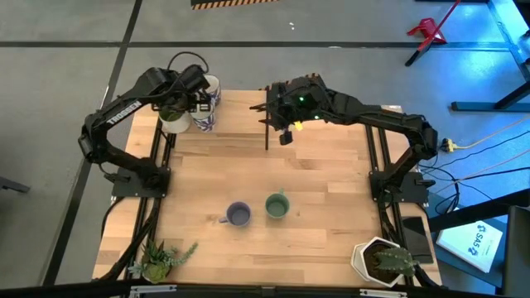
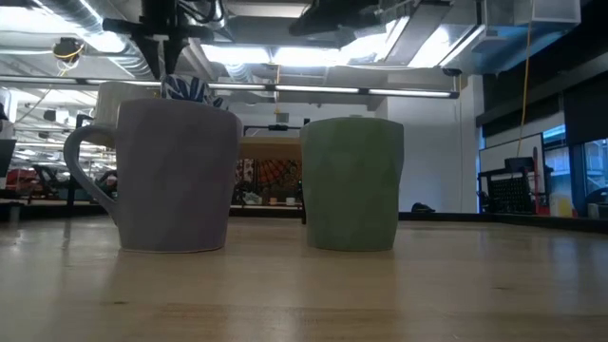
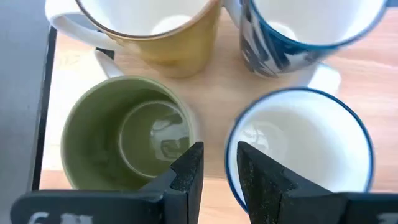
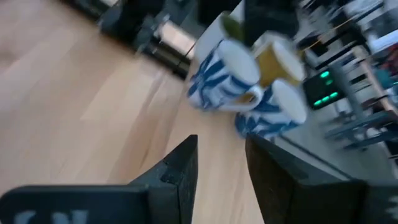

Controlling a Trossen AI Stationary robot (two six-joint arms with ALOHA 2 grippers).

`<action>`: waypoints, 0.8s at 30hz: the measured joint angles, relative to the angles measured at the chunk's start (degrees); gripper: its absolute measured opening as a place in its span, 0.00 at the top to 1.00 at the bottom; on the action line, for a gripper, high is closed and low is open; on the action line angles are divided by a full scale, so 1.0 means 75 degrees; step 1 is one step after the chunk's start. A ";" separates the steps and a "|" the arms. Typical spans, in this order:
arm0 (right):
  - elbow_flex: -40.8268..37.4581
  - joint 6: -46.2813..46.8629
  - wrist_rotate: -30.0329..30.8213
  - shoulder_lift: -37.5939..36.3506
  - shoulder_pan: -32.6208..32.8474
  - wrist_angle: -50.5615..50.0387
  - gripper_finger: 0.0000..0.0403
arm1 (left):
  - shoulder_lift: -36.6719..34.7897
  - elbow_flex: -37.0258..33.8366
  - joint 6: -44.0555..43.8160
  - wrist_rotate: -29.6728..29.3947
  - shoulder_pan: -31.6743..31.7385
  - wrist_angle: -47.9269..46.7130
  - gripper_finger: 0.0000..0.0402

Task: Place coffee mugs
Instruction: Put the blue cup on the shelf aligned with the other blue cup, then put the purple cup on the shelf

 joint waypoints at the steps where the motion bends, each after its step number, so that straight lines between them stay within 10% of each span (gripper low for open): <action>1: -0.0015 0.0055 0.0012 0.0031 0.0000 0.0178 0.69 | -0.0027 0.0000 0.0000 -0.0024 -0.0026 0.0008 0.77; 24: -0.0016 0.0487 0.0408 0.2575 -0.0023 0.3959 0.84 | -0.0090 0.0000 0.0233 -0.0457 -0.0382 -0.0035 0.77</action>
